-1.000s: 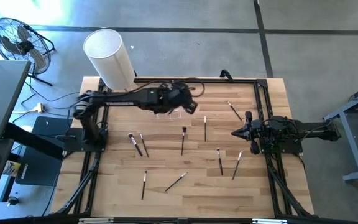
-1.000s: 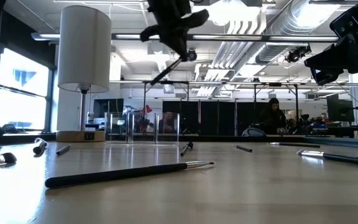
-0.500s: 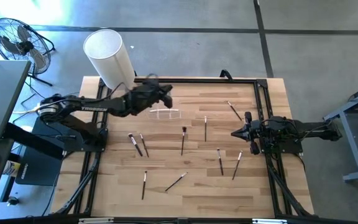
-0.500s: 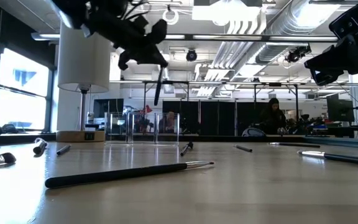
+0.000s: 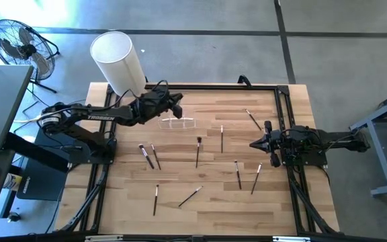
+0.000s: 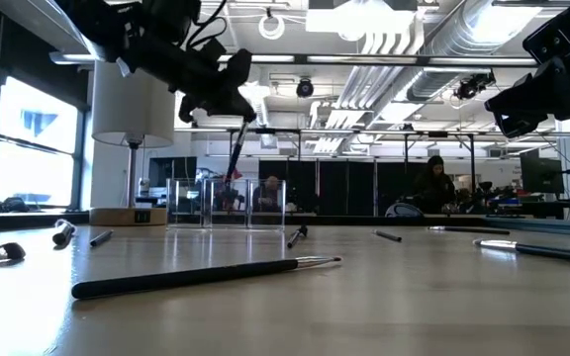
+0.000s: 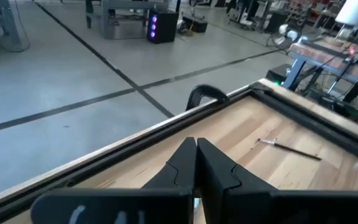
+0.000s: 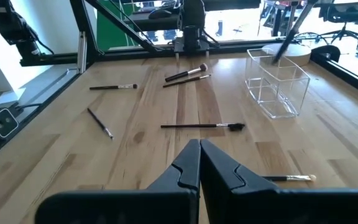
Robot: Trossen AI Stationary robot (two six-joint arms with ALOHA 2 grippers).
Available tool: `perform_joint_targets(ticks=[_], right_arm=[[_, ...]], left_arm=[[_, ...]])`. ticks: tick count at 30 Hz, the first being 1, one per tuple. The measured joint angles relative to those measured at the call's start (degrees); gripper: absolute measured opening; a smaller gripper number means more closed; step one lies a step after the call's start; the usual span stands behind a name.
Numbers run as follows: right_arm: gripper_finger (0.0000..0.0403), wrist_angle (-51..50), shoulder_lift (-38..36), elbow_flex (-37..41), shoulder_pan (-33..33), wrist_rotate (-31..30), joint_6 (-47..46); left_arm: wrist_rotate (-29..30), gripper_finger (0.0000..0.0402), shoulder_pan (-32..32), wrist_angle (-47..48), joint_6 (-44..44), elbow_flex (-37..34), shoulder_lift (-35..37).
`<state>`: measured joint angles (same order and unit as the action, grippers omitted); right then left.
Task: Pick & Place Makeup Supplies
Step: Put the black makeup brush into the transparent organizer
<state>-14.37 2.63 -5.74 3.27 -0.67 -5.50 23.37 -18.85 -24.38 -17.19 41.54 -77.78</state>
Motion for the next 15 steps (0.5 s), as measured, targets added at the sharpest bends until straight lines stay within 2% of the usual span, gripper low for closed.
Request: perform_joint_targets(ticks=[15], right_arm=[[0.0001,0.00,0.00,0.00,0.01,0.02,0.00]], left_arm=[[0.95,0.0011,0.11,6.60,-0.53,0.00,-0.04]])
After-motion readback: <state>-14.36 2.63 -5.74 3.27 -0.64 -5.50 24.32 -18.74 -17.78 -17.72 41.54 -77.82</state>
